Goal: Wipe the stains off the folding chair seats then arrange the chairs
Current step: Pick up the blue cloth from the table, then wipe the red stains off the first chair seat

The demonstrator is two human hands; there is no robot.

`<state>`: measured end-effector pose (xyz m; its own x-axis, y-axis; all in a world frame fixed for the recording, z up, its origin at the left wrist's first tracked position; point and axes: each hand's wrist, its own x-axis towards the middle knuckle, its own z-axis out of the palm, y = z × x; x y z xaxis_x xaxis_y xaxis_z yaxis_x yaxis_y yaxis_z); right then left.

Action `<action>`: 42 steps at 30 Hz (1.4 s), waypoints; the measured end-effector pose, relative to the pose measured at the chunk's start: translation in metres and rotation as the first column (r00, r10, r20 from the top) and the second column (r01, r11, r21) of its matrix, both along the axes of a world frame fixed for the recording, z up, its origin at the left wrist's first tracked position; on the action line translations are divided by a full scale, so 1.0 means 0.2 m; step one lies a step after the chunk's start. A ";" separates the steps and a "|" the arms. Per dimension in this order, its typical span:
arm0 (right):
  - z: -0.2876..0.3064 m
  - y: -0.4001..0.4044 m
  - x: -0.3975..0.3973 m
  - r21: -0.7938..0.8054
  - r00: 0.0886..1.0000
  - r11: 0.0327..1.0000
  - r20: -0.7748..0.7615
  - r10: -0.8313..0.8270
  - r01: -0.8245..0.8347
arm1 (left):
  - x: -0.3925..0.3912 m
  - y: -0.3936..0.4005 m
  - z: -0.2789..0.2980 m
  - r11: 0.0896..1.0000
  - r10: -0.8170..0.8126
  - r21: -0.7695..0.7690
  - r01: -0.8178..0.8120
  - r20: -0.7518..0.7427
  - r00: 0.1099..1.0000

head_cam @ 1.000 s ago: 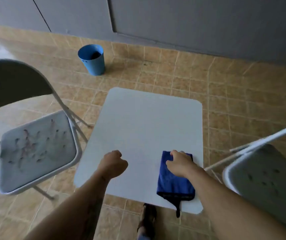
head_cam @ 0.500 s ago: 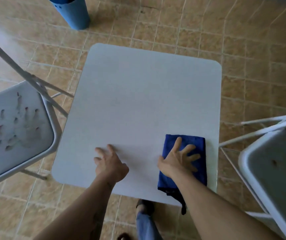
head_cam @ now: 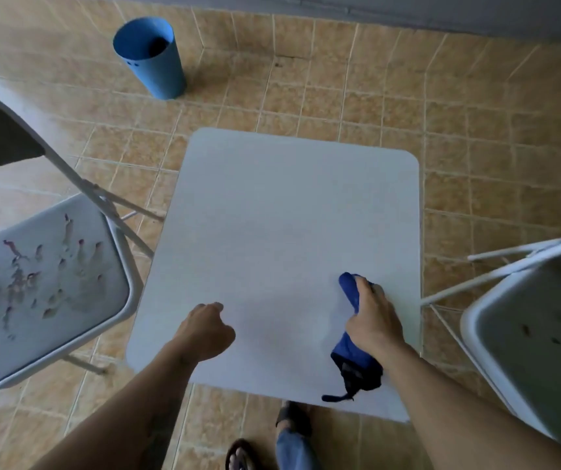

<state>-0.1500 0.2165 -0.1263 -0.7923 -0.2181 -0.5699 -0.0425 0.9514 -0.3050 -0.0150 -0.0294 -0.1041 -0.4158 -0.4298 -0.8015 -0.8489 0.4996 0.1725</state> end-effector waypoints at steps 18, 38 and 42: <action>0.69 -1.38 0.61 -0.381 0.905 0.822 -0.130 0.405 -0.423 | 0.90 -0.90 0.69 0.913 0.355 -0.070 -0.402 -0.348 0.868; 0.08 -2.85 1.74 -0.110 0.652 0.643 -0.170 0.739 -0.758 | 1.86 -2.11 -0.15 0.868 0.485 0.037 -0.495 -0.274 0.830; -0.21 -2.97 1.78 0.028 0.576 0.580 -0.079 0.813 -0.814 | 1.84 -2.19 -0.43 0.894 0.430 0.004 -0.448 -0.293 0.854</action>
<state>0.2065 -0.3775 -0.1674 -0.3179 -0.7982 -0.5116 -0.8202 0.5022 -0.2739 0.3538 -0.4666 -0.1909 -0.3739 -0.6654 -0.6460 -0.9034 0.1038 0.4160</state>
